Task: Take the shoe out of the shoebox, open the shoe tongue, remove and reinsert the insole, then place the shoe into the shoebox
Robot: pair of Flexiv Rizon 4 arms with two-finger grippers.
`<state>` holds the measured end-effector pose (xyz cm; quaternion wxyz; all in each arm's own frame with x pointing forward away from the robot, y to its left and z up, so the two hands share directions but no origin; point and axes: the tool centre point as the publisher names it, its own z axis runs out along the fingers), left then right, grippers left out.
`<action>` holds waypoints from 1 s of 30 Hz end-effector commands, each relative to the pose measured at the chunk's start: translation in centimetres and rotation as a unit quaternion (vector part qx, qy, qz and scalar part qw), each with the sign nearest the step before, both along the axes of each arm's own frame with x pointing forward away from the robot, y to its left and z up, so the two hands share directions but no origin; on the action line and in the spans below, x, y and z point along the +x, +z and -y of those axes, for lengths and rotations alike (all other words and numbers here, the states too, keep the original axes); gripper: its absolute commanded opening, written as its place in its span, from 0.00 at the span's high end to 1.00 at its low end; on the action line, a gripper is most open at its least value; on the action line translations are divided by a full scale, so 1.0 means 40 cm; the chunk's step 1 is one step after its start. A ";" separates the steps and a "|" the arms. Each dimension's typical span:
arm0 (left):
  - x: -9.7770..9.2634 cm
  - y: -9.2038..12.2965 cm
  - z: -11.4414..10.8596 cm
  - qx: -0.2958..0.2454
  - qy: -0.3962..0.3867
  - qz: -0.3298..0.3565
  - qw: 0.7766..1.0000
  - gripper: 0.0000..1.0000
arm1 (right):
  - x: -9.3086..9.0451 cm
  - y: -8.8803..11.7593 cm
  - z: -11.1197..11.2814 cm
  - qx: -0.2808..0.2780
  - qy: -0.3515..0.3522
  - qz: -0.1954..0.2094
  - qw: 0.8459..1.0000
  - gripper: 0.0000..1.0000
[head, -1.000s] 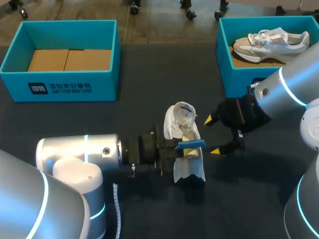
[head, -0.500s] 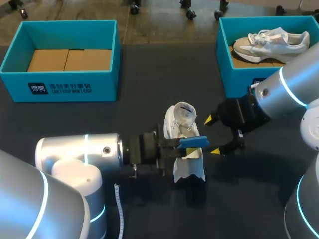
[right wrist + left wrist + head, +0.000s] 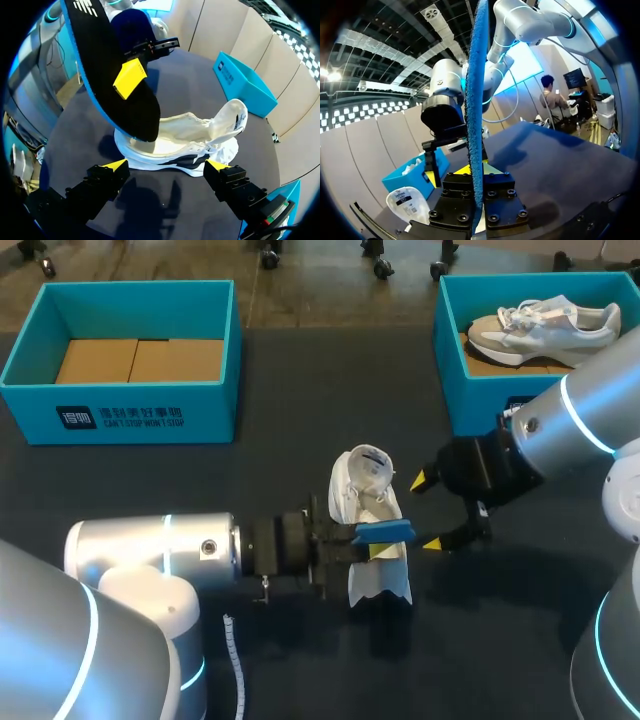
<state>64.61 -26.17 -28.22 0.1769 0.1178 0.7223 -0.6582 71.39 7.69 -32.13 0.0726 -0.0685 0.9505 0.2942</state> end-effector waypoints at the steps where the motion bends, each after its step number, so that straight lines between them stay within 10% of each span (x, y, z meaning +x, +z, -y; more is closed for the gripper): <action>1: 0.011 -0.015 0.018 0.002 0.000 0.001 1.000 1.00 | -0.001 -0.001 -0.002 -0.001 0.000 0.001 1.000 0.00; 30: 0.075 -0.084 0.018 0.042 0.037 0.049 0.997 1.00 | -0.001 -0.001 -0.002 -0.001 0.000 0.001 1.000 0.00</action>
